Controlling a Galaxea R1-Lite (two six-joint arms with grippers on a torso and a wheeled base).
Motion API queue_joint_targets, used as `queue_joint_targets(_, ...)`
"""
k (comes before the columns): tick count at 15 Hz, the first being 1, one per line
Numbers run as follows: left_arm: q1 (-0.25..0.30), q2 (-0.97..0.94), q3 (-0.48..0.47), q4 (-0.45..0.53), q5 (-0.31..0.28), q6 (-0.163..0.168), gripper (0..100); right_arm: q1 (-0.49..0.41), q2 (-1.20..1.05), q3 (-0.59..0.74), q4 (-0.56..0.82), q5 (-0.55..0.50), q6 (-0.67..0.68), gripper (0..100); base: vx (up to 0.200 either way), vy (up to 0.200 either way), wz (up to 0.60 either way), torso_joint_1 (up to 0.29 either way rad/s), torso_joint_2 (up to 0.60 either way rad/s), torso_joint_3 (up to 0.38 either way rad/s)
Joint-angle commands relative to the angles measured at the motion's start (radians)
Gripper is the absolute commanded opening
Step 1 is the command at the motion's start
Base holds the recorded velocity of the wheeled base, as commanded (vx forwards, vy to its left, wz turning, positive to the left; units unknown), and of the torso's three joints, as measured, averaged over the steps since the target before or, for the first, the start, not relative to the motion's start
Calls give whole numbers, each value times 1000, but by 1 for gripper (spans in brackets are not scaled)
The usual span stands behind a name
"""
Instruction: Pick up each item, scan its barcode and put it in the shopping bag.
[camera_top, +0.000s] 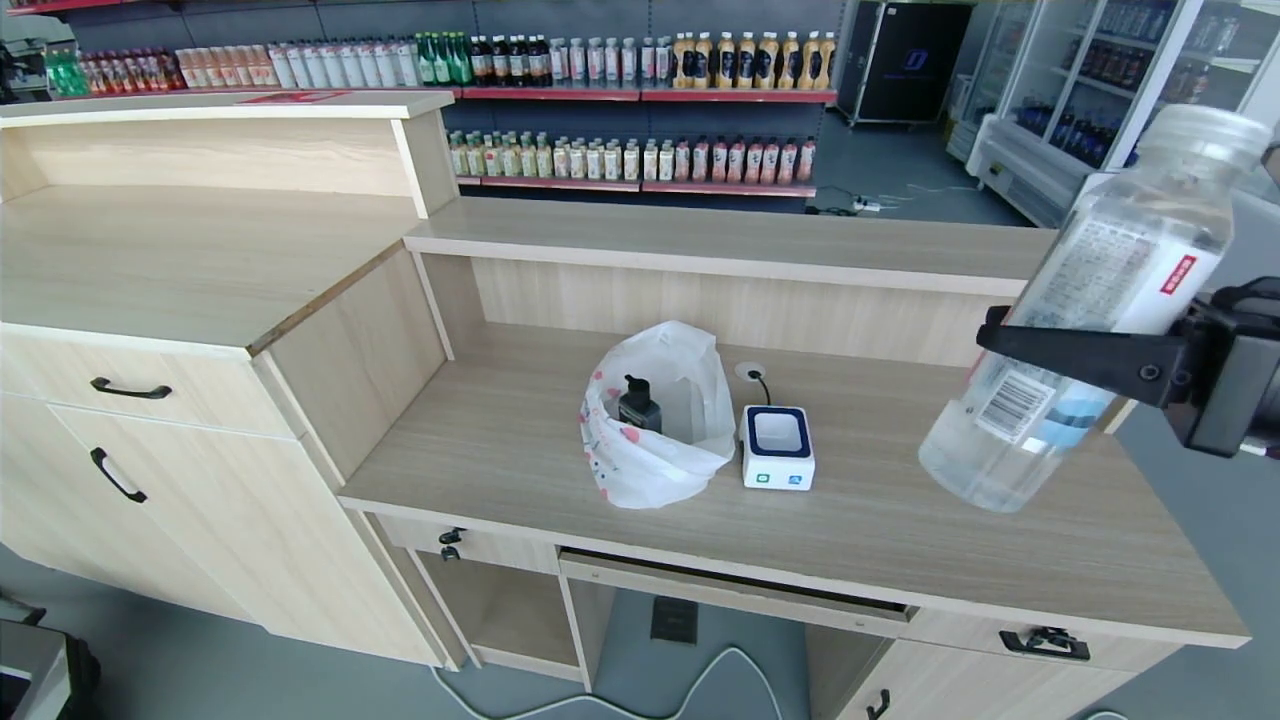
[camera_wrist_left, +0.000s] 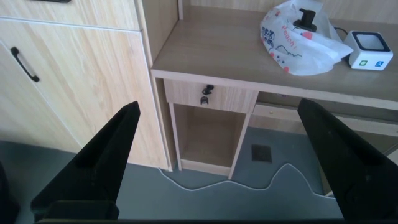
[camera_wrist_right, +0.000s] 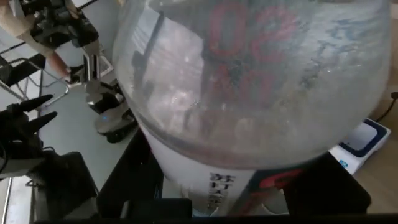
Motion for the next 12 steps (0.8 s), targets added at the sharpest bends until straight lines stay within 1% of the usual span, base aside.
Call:
queue_joint_targets(1,0,0,0,0,0,0,100,-241,55,72,-31,1,-155,0,0,0,0,0,0,0)
queue_joint_targets(2,0,0,0,0,0,0,100,-280,92,64,-54,-2,-219,0,0,0,0,0,0,0)
queue_joint_targets(3,0,0,0,0,0,0,100,-294,106,60,-56,-2,-258,0,0,0,0,0,0,0)
queue_joint_targets(4,0,0,0,0,0,0,100,-351,143,37,-42,-2,-434,0,0,0,0,0,0,0)
queue_joint_targets(5,0,0,0,0,0,0,100,-371,161,32,-31,0,-539,0,0,0,0,0,0,0)
queue_joint_targets(6,0,0,0,0,0,0,100,-386,176,35,-21,0,-611,0,0,0,0,0,0,0)
queue_joint_targets(8,0,0,0,0,0,0,100,-423,181,21,58,1,-695,0,0,0,0,0,0,0)
queue_joint_targets(9,0,0,0,0,0,0,100,-452,189,-14,102,1,-778,0,0,0,0,0,0,0)
queue_joint_targets(11,0,0,0,0,0,0,100,-509,193,-26,104,3,-910,0,0,0,0,0,0,0)
queue_joint_targets(12,0,0,0,0,0,0,100,-526,193,-29,102,4,-943,0,0,0,0,0,0,0)
